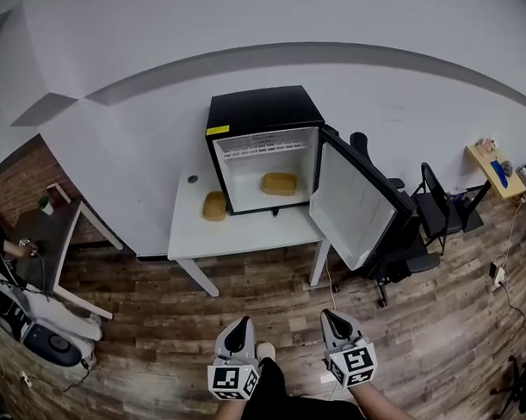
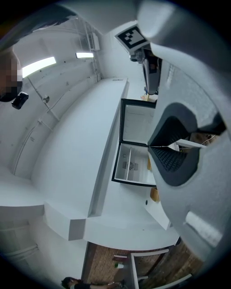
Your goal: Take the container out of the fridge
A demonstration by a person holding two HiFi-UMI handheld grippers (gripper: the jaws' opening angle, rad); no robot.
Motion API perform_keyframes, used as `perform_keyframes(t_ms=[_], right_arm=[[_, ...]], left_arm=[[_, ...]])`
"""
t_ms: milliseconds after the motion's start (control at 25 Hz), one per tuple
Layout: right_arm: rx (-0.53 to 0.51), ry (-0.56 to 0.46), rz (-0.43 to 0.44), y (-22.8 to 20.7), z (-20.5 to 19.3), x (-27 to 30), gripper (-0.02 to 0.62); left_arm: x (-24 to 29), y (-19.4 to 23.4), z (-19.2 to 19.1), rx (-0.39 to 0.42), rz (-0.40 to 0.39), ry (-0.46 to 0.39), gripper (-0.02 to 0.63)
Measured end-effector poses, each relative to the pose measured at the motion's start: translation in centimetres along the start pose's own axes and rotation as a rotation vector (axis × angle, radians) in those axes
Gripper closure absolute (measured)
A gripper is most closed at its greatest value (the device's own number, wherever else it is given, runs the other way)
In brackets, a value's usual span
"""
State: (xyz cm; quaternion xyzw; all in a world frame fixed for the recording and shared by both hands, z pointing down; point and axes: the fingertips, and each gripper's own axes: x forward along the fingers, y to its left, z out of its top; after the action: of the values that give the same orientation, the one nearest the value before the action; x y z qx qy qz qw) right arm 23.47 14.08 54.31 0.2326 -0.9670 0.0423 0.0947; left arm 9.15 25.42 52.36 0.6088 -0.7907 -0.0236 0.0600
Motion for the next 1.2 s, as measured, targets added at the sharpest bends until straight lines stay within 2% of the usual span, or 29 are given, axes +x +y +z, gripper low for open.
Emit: perform_keyframes(t_ms=[400, 880, 1000, 1200], right_arm=[[-0.010, 0.043, -0.041, -1.2, 2.7, 11.5, 0.600], [-0.048, 0.066, -0.091, -2.2, 6.0, 22.5, 0.600], [-0.054, 0.072, -0.126, -2.5, 6.6, 24.7, 0.598], [-0.058, 0.096, -0.197, -3.6, 6.8, 26.5, 0.600]], left_arm=[[9.4, 8.1, 1.8, -0.004, -0.040, 0.015, 0.591], [18.7, 14.0, 3.8, -0.007, -0.175, 0.013, 0.591], [20.4, 15.3, 3.9, -0.004, -0.211, 0.022, 0.591], [22.6, 17.9, 3.4, -0.047, -0.225, 0.042, 0.591]])
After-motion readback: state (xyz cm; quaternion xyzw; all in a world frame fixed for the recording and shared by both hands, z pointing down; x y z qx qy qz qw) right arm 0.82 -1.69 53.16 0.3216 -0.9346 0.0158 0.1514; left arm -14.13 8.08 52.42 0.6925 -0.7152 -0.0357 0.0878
